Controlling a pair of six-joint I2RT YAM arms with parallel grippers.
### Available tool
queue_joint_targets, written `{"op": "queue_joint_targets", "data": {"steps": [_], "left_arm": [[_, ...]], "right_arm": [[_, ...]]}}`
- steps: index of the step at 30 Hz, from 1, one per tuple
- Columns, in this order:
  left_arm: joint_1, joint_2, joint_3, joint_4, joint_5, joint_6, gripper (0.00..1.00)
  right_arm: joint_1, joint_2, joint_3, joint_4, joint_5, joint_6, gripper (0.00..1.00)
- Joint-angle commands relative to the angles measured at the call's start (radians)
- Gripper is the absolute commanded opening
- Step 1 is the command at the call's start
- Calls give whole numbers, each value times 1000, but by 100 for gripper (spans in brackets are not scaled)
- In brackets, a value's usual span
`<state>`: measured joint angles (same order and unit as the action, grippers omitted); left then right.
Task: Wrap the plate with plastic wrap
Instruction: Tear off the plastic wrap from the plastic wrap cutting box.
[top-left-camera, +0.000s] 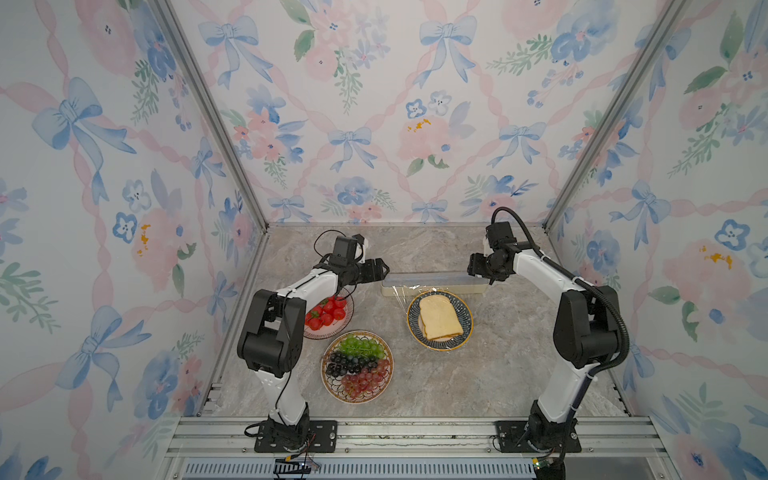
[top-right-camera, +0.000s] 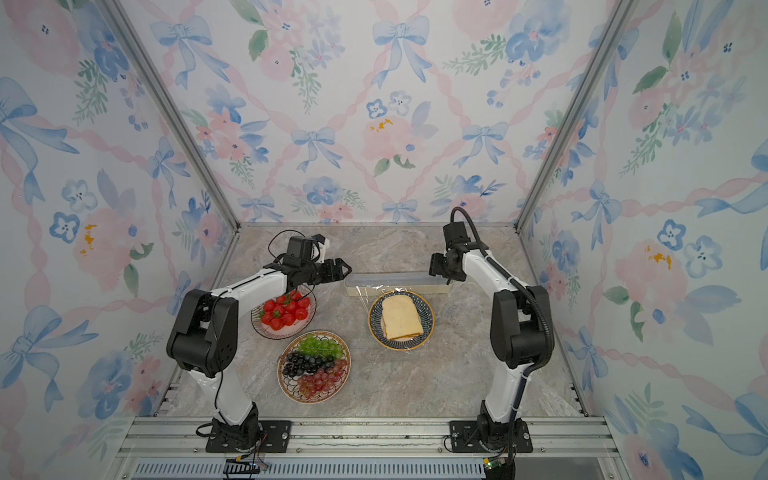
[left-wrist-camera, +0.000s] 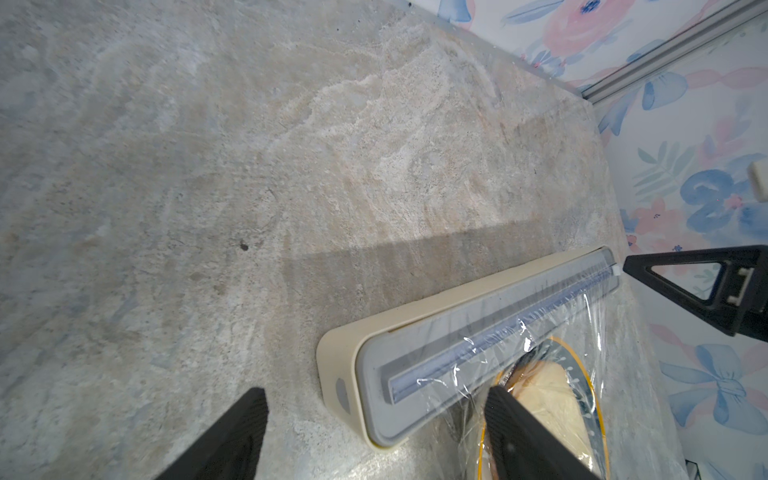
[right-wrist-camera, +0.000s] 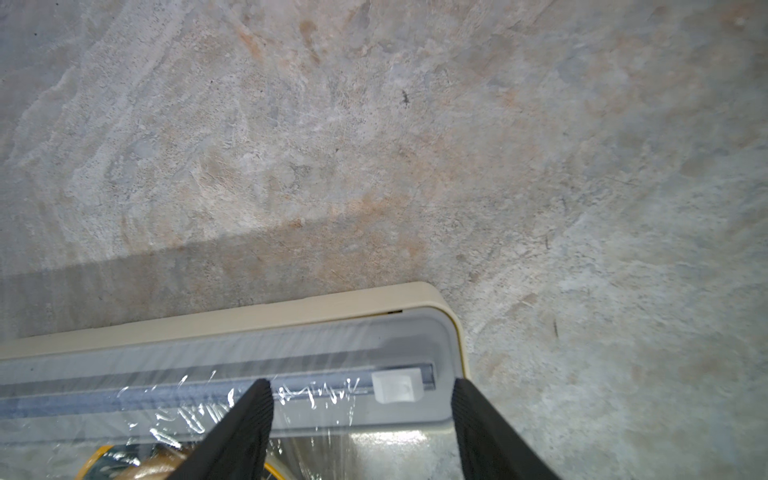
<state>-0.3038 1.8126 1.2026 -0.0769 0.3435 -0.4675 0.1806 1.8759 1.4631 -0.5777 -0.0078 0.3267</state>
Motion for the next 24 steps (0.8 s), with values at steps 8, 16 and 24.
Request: {"op": "queue_joint_targets", "data": {"steps": [8,16,24], "left_arm": [[-237,22,212,-4,-182,152,85],[-422,274,530,-9,-295,278,86],[-512,516,816,-12,-361,382,98]], "right_arm": [[-212,-176,-222,157,-209,41,76],[-364,-180,-337,296,-435,98,67],[-370,-133,-356,359,-475,145,68]]}}
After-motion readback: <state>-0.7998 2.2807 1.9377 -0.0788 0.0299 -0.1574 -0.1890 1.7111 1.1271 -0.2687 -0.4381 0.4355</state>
